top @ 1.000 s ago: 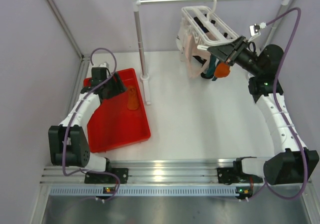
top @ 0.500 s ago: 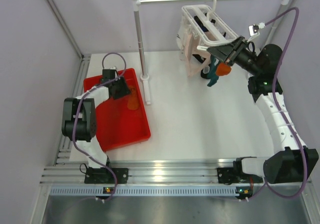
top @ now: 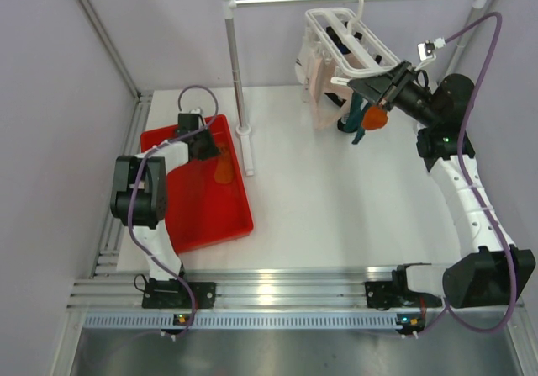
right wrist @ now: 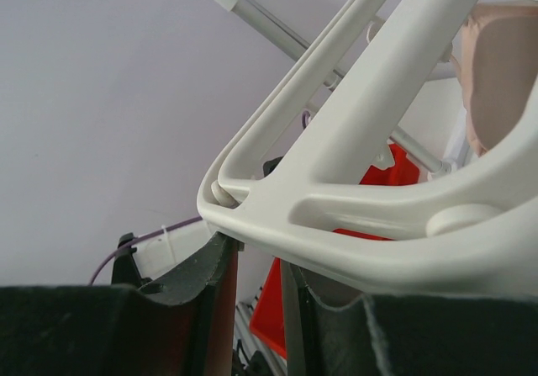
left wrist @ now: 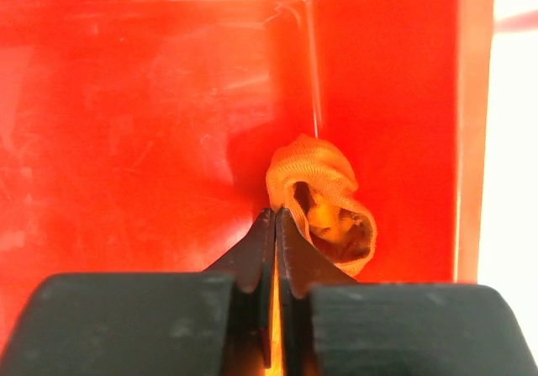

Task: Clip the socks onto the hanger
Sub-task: Pick up the sock from the bin.

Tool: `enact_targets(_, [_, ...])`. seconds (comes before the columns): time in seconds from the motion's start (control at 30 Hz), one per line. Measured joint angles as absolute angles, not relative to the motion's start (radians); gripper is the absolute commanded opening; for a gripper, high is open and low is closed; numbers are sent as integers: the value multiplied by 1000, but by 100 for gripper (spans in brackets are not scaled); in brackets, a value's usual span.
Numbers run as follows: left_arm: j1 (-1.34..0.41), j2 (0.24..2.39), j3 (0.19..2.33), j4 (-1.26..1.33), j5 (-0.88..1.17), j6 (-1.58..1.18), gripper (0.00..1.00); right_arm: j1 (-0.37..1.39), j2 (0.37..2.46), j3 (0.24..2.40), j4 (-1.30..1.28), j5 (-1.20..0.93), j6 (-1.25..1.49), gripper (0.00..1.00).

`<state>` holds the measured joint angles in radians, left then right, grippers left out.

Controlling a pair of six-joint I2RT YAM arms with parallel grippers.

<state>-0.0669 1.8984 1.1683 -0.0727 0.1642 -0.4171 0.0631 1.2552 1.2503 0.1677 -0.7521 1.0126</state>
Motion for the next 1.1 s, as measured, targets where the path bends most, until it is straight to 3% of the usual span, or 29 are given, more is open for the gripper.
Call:
enact_targets(0.23, [-67,1835,1169,-104,176,-381,0,63,1255,1250,163,-754,987,0])
enact_targets(0.5, [-98,1503,1256,-263,151,-274,0,63,1255,1250,156,-757,927,0])
enact_targets(0.7, [-139,1347,1348,-301,263,-253,0,63,1255,1250,157,-765,888,0])
enact_targets(1.1, [-399,1438,1651,-315,371,-332,0,63,1290,1266,160,-802,810,0])
